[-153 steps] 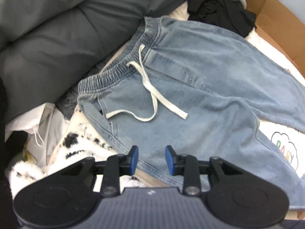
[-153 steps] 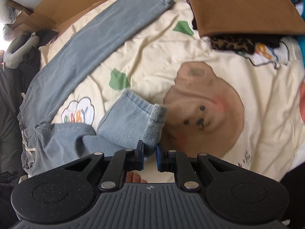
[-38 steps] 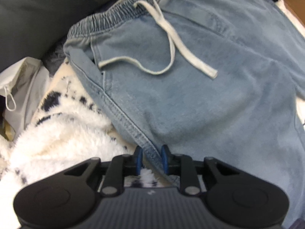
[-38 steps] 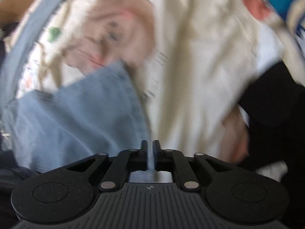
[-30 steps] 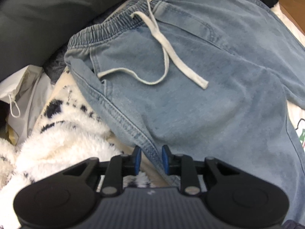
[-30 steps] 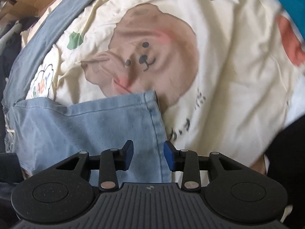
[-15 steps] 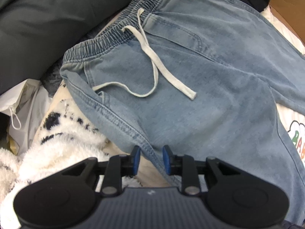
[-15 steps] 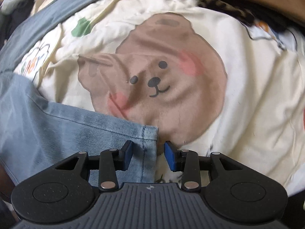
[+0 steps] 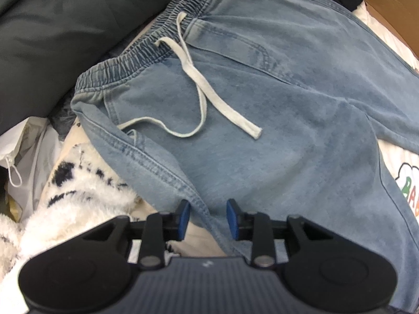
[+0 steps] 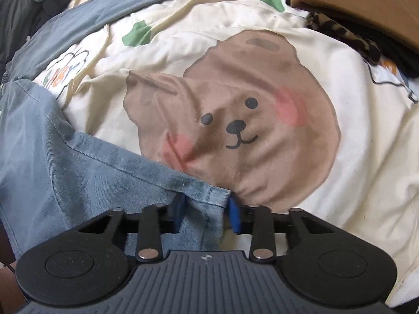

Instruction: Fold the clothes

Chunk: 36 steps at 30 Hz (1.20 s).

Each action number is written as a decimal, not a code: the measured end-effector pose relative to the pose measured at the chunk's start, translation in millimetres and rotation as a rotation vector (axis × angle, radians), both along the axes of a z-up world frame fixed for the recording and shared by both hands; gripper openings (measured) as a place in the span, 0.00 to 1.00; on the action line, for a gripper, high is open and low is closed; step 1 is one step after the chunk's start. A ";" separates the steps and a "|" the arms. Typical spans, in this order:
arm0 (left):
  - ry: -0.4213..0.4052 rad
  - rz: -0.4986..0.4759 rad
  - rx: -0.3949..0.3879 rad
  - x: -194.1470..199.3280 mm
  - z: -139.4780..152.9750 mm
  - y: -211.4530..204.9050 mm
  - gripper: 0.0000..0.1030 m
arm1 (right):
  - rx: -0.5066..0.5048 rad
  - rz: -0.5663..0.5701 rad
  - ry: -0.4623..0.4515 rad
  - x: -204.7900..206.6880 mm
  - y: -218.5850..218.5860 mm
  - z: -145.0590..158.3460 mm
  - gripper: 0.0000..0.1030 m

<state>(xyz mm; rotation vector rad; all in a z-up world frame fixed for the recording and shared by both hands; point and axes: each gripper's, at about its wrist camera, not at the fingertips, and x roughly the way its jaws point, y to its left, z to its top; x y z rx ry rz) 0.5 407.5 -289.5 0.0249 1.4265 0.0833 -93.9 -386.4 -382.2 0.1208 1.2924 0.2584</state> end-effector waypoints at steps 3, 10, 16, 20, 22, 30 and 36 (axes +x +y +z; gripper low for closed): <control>0.002 -0.007 0.001 1.5 0.1 -1.8 0.32 | 0.033 0.018 0.001 -4.8 -2.1 9.7 0.25; 0.001 -0.017 0.004 4.1 -0.7 -8.1 0.36 | 0.068 0.129 0.025 0.6 9.0 4.8 0.26; -0.008 -0.021 -0.002 7.7 6.4 -10.9 0.37 | 0.064 0.092 0.050 7.6 8.9 -3.2 0.09; -0.034 -0.045 -0.015 14.5 7.4 -20.9 0.37 | 0.042 0.013 0.075 0.5 0.5 5.6 0.08; -0.057 -0.071 -0.046 18.5 8.6 -30.3 0.37 | 0.024 -0.044 0.088 -3.2 -6.8 11.7 0.07; -0.148 -0.195 -0.140 45.4 4.5 -87.2 0.36 | 0.001 -0.178 0.168 -26.7 -21.2 39.1 0.07; -0.174 -0.309 -0.214 75.5 -16.0 -135.3 0.36 | -0.039 -0.238 0.223 -42.7 -24.7 48.1 0.07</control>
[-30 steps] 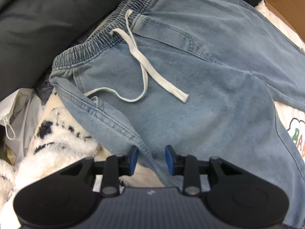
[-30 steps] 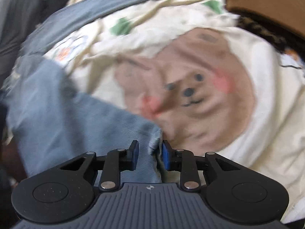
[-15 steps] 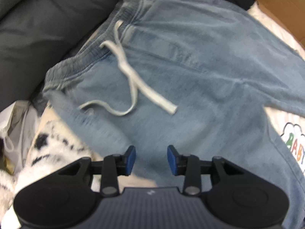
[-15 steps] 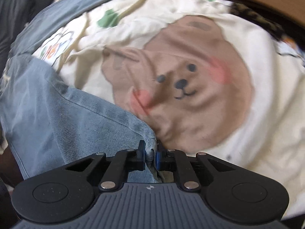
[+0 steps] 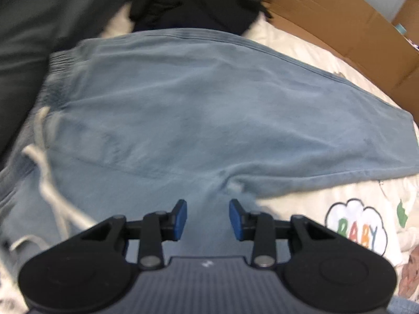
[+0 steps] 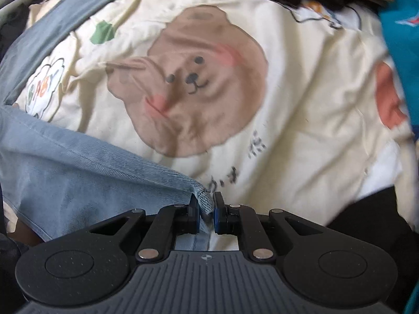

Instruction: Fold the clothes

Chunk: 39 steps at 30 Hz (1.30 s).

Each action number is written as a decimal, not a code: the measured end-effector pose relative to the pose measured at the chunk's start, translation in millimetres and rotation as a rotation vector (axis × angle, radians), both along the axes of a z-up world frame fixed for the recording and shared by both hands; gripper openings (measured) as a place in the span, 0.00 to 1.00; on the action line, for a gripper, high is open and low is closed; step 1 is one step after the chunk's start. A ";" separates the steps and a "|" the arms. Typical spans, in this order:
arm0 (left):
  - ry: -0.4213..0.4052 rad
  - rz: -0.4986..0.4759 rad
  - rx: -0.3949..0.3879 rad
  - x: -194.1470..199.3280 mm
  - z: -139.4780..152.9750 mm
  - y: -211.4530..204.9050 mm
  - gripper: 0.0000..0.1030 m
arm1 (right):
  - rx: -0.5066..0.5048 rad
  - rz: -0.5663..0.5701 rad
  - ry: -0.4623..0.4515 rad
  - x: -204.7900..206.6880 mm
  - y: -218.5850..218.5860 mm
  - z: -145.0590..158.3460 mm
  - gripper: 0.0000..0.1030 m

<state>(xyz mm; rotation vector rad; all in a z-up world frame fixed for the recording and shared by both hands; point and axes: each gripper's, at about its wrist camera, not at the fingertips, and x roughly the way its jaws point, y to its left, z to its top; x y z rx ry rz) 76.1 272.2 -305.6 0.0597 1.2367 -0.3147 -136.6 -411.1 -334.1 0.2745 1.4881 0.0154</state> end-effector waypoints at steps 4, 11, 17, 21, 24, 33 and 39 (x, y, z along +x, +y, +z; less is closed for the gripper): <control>0.065 -0.066 0.043 7.8 -31.5 -18.0 0.31 | -0.016 -0.008 0.007 1.2 -3.2 3.9 0.07; 0.099 -0.081 0.068 2.3 -66.8 -17.3 0.34 | -0.036 -0.011 0.023 20.3 -9.4 -12.3 0.08; 0.087 -0.070 0.021 0.5 -43.1 -4.8 0.30 | -0.061 -0.110 0.043 17.6 -23.1 -31.7 0.17; 0.073 -0.031 0.043 -7.4 -25.3 20.7 0.30 | -0.025 -0.135 0.030 0.0 -26.7 -22.0 0.33; 0.086 0.004 0.070 -12.6 -19.0 46.5 0.30 | 0.024 -0.172 0.035 -14.1 -26.9 -20.4 0.34; 0.108 0.119 0.175 -36.6 15.3 111.3 0.30 | 0.172 -0.251 0.097 -63.7 -13.3 -48.8 0.36; 0.109 0.139 0.245 -47.3 34.9 126.2 0.30 | 0.219 -0.305 0.095 -102.8 -2.6 -56.7 0.43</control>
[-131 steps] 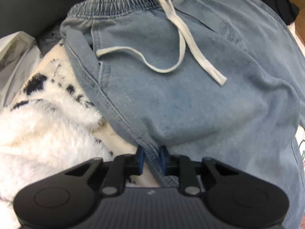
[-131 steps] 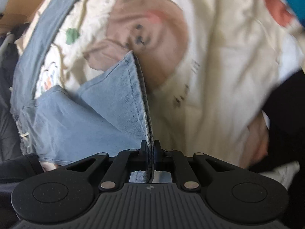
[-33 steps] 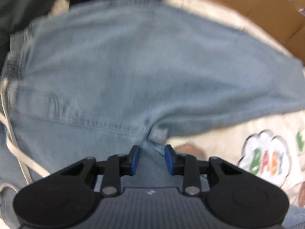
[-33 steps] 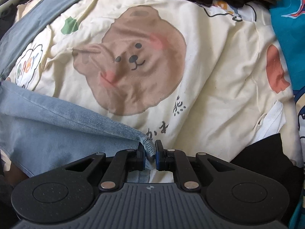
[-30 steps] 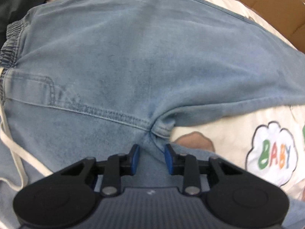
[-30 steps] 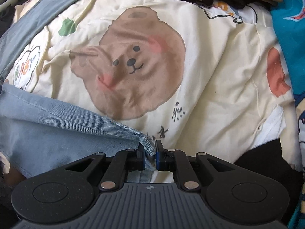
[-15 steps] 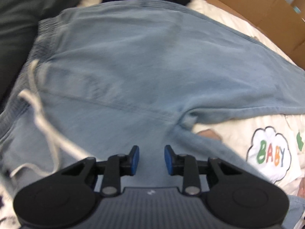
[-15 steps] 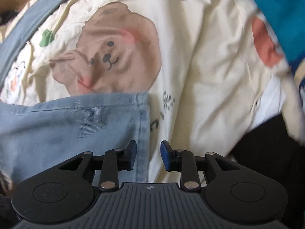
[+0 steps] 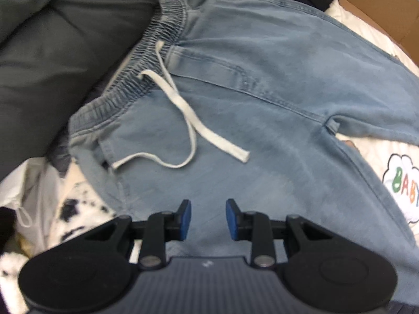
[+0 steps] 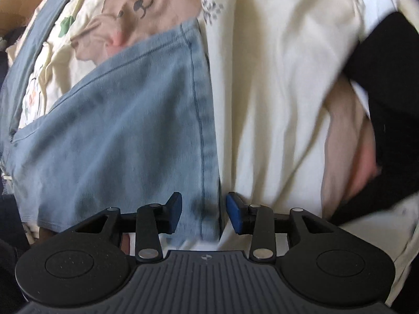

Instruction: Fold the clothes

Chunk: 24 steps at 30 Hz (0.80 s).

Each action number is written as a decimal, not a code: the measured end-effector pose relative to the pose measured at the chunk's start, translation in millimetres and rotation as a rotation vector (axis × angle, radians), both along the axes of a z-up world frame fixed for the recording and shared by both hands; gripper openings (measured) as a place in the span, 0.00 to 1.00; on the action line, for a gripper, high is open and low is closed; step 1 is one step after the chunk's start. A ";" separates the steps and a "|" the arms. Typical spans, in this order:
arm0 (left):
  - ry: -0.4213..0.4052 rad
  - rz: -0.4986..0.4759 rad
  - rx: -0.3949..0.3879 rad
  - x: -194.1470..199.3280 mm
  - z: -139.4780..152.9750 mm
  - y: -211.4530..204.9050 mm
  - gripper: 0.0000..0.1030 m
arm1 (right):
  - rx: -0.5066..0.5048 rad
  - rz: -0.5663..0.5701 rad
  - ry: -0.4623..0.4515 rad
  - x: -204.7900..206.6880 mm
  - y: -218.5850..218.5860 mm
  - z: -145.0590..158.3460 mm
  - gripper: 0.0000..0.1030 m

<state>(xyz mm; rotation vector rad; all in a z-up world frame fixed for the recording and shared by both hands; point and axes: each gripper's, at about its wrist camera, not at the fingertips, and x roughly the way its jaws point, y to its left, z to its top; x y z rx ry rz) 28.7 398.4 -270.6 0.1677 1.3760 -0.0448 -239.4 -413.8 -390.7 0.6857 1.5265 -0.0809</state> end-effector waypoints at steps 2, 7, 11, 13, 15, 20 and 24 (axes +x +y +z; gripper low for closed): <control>0.002 0.003 0.010 0.0 4.8 -0.8 0.30 | 0.015 -0.032 0.003 -11.4 1.4 0.9 0.43; 0.005 -0.011 0.009 1.6 6.6 -8.8 0.32 | 0.056 -0.090 0.024 -33.5 5.3 5.7 0.43; 0.024 -0.042 0.010 -2.1 -4.1 -16.0 0.32 | 0.117 -0.136 0.001 -39.7 10.5 2.6 0.43; 0.032 -0.052 0.004 -3.7 -7.1 -17.3 0.32 | 0.148 -0.164 -0.011 -39.9 13.2 -3.0 0.43; 0.033 -0.065 0.009 -4.3 -9.5 -18.3 0.33 | 0.177 -0.213 -0.016 -40.6 12.6 -11.9 0.43; 0.054 -0.069 0.020 -6.7 -17.9 -17.5 0.35 | 0.192 -0.300 -0.036 -45.4 8.8 -23.5 0.42; 0.054 -0.078 0.027 -7.3 -16.5 -16.5 0.35 | 0.174 -0.312 -0.096 -45.5 7.3 -11.2 0.43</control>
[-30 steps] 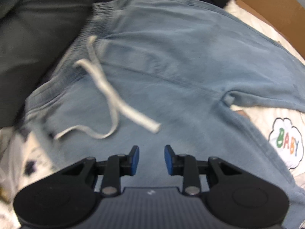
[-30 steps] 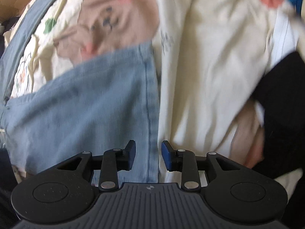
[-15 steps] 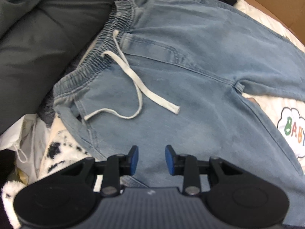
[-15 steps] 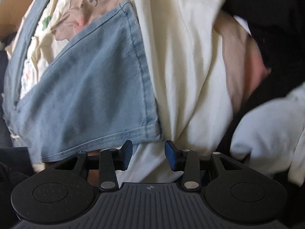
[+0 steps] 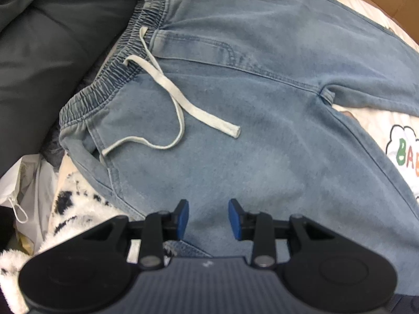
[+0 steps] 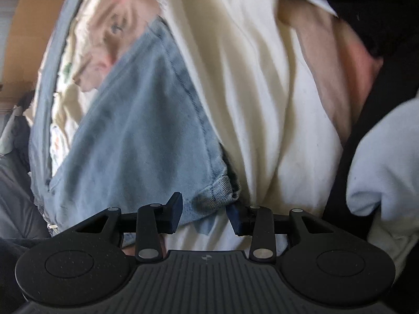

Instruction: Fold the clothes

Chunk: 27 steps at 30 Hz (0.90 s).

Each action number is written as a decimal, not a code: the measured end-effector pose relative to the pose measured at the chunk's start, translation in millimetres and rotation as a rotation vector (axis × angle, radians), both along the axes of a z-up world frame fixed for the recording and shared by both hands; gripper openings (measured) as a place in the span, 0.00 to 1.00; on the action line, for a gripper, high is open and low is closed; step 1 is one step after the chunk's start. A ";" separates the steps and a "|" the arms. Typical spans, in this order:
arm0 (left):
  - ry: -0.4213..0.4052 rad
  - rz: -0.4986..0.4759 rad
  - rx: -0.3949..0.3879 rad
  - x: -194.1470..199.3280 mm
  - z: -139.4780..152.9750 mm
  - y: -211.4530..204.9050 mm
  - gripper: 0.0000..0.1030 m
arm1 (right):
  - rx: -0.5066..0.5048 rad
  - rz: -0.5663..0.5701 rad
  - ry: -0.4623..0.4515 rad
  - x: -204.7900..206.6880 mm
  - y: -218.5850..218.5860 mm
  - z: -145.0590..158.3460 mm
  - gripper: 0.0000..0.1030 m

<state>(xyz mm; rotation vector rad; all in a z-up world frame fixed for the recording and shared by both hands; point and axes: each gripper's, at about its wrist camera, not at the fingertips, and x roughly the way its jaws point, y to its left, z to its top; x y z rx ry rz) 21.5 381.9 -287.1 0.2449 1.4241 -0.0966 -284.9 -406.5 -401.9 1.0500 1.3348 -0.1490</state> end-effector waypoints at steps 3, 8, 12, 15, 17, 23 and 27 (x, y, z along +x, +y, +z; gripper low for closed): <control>-0.004 0.015 0.003 1.4 0.0 2.3 0.35 | 0.012 -0.009 -0.064 2.0 -1.6 9.7 0.43; 0.009 0.052 -0.017 -4.7 -2.8 11.4 0.35 | 0.027 -0.026 -0.100 3.1 -9.2 12.4 0.43; 0.032 0.078 -0.009 -11.5 -10.7 21.0 0.35 | 0.025 -0.017 -0.027 7.1 -12.5 -6.1 0.35; 0.041 0.122 -0.007 -13.3 -14.1 29.7 0.35 | 0.026 -0.056 0.025 11.9 -16.4 -12.4 0.09; 0.042 0.144 0.002 -14.2 -14.6 34.0 0.35 | -0.009 -0.004 0.030 17.7 -14.2 -3.3 0.09; 0.028 0.179 -0.001 -12.9 -16.8 40.3 0.35 | -0.097 0.090 0.070 20.7 -17.2 40.4 0.08; -0.019 0.172 -0.012 -10.8 -13.4 38.6 0.34 | -0.123 0.130 0.110 16.6 -14.7 64.5 0.08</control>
